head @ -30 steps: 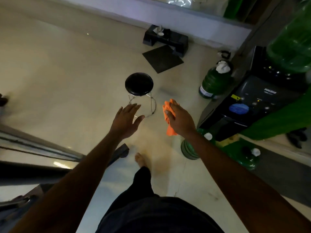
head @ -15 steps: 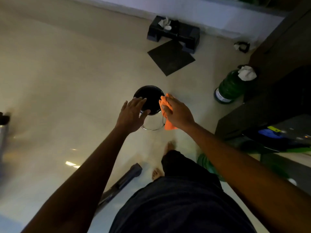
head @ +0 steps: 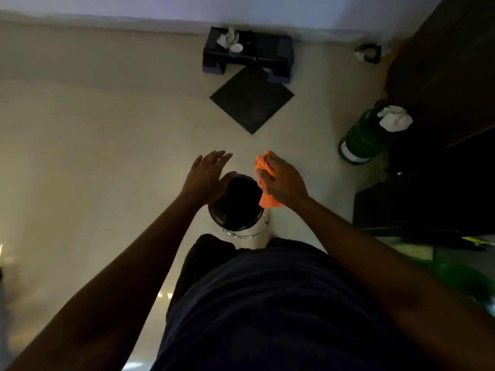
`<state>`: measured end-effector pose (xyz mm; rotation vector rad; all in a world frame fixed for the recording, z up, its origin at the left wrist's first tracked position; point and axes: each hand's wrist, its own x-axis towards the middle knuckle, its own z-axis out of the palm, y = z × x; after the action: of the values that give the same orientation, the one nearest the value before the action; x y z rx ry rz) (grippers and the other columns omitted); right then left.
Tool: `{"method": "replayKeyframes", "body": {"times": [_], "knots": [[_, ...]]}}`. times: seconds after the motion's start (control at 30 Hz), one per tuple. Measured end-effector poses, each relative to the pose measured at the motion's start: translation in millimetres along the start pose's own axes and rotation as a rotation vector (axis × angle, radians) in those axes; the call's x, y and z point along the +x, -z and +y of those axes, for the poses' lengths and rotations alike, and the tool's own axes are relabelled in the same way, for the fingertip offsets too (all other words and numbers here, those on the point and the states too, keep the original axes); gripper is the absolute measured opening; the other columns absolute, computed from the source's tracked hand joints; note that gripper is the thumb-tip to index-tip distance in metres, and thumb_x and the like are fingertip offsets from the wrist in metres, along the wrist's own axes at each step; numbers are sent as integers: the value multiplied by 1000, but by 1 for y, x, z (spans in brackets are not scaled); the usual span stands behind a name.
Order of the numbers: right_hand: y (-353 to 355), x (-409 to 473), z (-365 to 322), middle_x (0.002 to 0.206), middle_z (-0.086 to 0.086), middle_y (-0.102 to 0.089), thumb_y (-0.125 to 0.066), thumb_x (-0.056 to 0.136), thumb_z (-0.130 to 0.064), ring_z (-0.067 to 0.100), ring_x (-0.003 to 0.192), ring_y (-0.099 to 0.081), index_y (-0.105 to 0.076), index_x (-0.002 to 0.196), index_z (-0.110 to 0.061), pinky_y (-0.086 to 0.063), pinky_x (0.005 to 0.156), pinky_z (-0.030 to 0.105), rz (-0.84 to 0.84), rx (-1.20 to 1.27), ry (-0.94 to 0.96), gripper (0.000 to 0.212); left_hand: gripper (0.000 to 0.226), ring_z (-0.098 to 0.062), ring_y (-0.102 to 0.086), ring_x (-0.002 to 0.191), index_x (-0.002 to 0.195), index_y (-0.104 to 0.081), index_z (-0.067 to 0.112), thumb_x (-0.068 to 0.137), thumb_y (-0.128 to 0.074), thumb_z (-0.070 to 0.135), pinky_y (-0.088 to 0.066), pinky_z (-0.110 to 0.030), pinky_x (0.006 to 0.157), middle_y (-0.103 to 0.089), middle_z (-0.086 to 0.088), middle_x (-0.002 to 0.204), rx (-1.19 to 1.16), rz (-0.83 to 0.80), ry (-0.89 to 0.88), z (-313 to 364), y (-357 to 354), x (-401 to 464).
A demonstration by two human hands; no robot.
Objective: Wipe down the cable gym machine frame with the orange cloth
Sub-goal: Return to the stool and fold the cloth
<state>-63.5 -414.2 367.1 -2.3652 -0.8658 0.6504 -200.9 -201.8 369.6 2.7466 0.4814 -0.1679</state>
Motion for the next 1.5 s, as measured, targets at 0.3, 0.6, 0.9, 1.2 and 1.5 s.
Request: {"method": "replayKeyframes", "body": {"times": [0.3,0.6,0.9,1.2,1.5], "knots": [[-24,47,-9,149,2,-66,-57,106,-56,26,131,-66,-55,155,-23,-53,111,41,432,160,-510,59,64,-26,-32,159,164,-40,23,110,-42,56,-24,-52,130,-40,-5,169,86,-214,-610,-23,7,174],[-104,22,-142,108,-7,-77,-55,104,-61,16,88,-74,-60,134,-34,-62,80,38,920,312,-1007,40,58,-29,-42,152,156,-50,18,108,-52,51,-32,-59,123,-49,-7,163,197,-400,-1244,-41,31,216],[-186,-10,-271,137,-2,-74,-61,107,-40,19,115,-74,-66,143,-27,-59,100,39,1253,457,-1214,39,52,-23,-60,133,140,-64,25,99,-65,57,-48,-46,112,-64,1,144,55,-665,-1552,-52,50,129],[-274,11,-377,139,-11,-71,-51,114,-50,0,123,-61,-70,143,-30,-48,107,26,1498,653,-1217,40,35,1,-72,100,126,-75,18,94,-83,31,-56,-19,87,-77,12,110,-225,-1223,-1088,-146,88,49],[-332,50,-440,100,-9,-81,-67,106,-38,11,93,-75,-84,111,-24,-57,83,34,1709,738,-1370,23,31,-1,-69,80,113,-78,12,87,-90,24,-56,-24,79,-76,7,93,-263,-1162,-932,-225,136,104]]}}
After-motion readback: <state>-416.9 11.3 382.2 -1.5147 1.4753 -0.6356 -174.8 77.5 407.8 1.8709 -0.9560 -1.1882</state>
